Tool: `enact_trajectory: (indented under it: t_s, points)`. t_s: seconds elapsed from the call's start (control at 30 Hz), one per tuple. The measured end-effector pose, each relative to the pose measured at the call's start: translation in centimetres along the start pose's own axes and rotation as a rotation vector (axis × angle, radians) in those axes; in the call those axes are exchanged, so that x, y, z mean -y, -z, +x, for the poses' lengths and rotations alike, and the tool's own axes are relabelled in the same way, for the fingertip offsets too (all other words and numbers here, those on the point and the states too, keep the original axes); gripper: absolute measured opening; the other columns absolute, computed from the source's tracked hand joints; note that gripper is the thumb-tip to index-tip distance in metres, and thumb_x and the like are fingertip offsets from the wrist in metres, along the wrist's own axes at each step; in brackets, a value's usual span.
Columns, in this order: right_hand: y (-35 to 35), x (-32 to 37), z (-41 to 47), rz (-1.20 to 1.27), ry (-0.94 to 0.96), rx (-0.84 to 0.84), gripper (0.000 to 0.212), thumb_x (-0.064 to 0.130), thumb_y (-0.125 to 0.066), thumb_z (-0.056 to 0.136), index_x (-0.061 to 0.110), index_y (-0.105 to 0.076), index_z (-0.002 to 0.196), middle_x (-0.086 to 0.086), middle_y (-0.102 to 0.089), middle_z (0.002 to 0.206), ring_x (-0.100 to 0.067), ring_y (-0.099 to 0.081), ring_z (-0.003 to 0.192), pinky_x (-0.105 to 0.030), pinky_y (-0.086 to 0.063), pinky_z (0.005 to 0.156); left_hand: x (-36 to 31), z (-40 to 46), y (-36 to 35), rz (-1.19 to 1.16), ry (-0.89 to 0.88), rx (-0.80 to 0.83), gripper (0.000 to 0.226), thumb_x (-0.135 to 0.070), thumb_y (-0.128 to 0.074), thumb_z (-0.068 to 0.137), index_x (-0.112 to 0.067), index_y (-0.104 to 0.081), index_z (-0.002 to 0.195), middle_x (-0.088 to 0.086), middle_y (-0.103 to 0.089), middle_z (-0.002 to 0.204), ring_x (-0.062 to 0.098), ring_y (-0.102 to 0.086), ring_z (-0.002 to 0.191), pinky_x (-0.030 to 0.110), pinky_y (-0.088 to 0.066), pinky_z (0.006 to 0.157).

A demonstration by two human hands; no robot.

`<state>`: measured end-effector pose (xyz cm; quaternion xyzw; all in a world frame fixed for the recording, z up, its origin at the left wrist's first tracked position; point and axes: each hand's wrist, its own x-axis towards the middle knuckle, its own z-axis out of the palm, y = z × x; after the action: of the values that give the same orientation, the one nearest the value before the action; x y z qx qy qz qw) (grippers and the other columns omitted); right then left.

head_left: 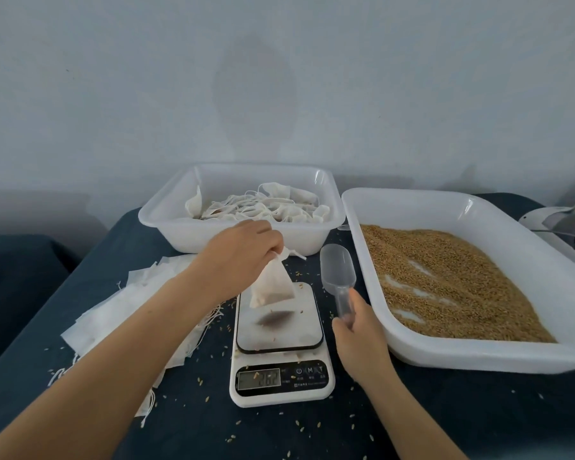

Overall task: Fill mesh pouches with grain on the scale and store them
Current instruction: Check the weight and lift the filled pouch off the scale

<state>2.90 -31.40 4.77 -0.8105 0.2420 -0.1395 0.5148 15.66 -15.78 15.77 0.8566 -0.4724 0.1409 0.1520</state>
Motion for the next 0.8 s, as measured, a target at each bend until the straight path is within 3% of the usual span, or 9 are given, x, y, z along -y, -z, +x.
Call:
enact_trajectory:
  t_s: [0.13,0.2,0.23,0.3,0.37,0.53,0.67,0.7,0.8]
  points:
    - [0.0,-0.1,0.7,-0.043,-0.042,-0.01,0.062,0.011,-0.045,0.093,0.028,-0.024,0.149,0.0,-0.042,0.144,-0.02,-0.044,0.125,-0.043,-0.037,0.108,0.5,0.8,-0.3,0.04,-0.003,-0.04,0.019,-0.016,-0.046,0.097,-0.01,-0.064,0.099,0.002,-0.058,0.1,0.02,-0.048,0.1,0.033,-0.039,0.086]
    - [-0.1,0.1,0.5,-0.033,-0.038,-0.014,0.062,0.012,-0.045,0.094,0.029,-0.023,0.149,0.002,-0.04,0.146,-0.019,-0.043,0.129,-0.042,-0.035,0.11,0.6,0.8,-0.7,0.05,-0.021,-0.051,0.018,-0.014,-0.048,0.096,-0.009,-0.065,0.098,0.005,-0.059,0.098,0.022,-0.051,0.096,0.033,-0.041,0.083]
    - [0.0,0.1,0.2,-0.023,-0.028,-0.014,0.061,0.012,-0.046,0.095,0.028,-0.023,0.149,0.003,-0.041,0.145,-0.014,-0.043,0.128,-0.035,-0.035,0.109,0.6,0.6,-0.9,0.056,-0.029,-0.047,0.017,-0.014,-0.048,0.096,-0.009,-0.065,0.098,0.005,-0.058,0.097,0.023,-0.052,0.094,0.033,-0.041,0.081]
    - [0.0,0.5,-0.5,-0.025,0.021,-0.003,0.06,0.011,-0.045,0.095,0.027,-0.024,0.149,0.008,-0.049,0.133,0.01,-0.045,0.112,-0.008,-0.033,0.097,0.6,0.4,-1.2,0.059,-0.03,-0.025,0.017,-0.014,-0.048,0.097,-0.01,-0.064,0.1,0.004,-0.057,0.098,0.022,-0.053,0.091,0.033,-0.042,0.077]
    - [0.2,1.0,-1.3,-0.045,0.077,0.002,0.059,0.012,-0.045,0.096,0.028,-0.024,0.149,0.013,-0.051,0.124,0.023,-0.043,0.098,0.006,-0.03,0.079,0.7,0.4,-1.3,0.039,-0.004,0.001,0.018,-0.015,-0.047,0.097,-0.01,-0.063,0.101,0.004,-0.056,0.099,0.022,-0.053,0.09,0.034,-0.043,0.076]
    - [2.2,4.6,-4.5,-0.114,0.242,0.02,0.053,0.024,-0.046,0.098,0.036,-0.026,0.145,0.035,-0.039,0.122,0.029,-0.038,0.102,0.005,-0.032,0.081,0.8,0.2,-1.4,-0.039,0.003,0.034,0.015,-0.015,-0.05,0.095,-0.01,-0.064,0.099,0.001,-0.058,0.098,0.019,-0.053,0.087,0.037,-0.044,0.078]
    - [7.0,7.2,-4.8,-0.166,0.297,-0.185,0.052,0.036,-0.047,0.094,0.038,-0.032,0.143,0.032,-0.036,0.132,0.012,-0.04,0.116,-0.018,-0.033,0.096,0.9,-0.4,-1.7,-0.127,-0.04,0.01,0.01,-0.011,-0.057,0.091,-0.01,-0.065,0.096,-0.007,-0.052,0.088,0.012,-0.045,0.075,0.031,-0.043,0.072]
    - [8.4,7.3,-4.0,-0.183,0.267,-0.239,0.05,0.033,-0.048,0.096,0.037,-0.034,0.143,0.029,-0.039,0.13,0.012,-0.043,0.112,-0.016,-0.033,0.094,0.9,-0.6,-1.7,-0.161,-0.045,-0.001,0.008,-0.01,-0.059,0.09,-0.01,-0.065,0.094,-0.007,-0.052,0.086,0.012,-0.046,0.074,0.03,-0.042,0.072]
    - [11.9,6.0,-0.9,-0.345,0.076,-0.243,0.043,0.03,-0.044,0.099,0.034,-0.038,0.141,0.015,-0.046,0.133,0.011,-0.053,0.087,-0.008,-0.037,0.067,0.6,-1.5,-2.2,-0.222,-0.088,-0.013,0.003,-0.01,-0.064,0.086,-0.011,-0.066,0.087,-0.004,-0.061,0.086,0.011,-0.049,0.079,0.024,-0.04,0.073]
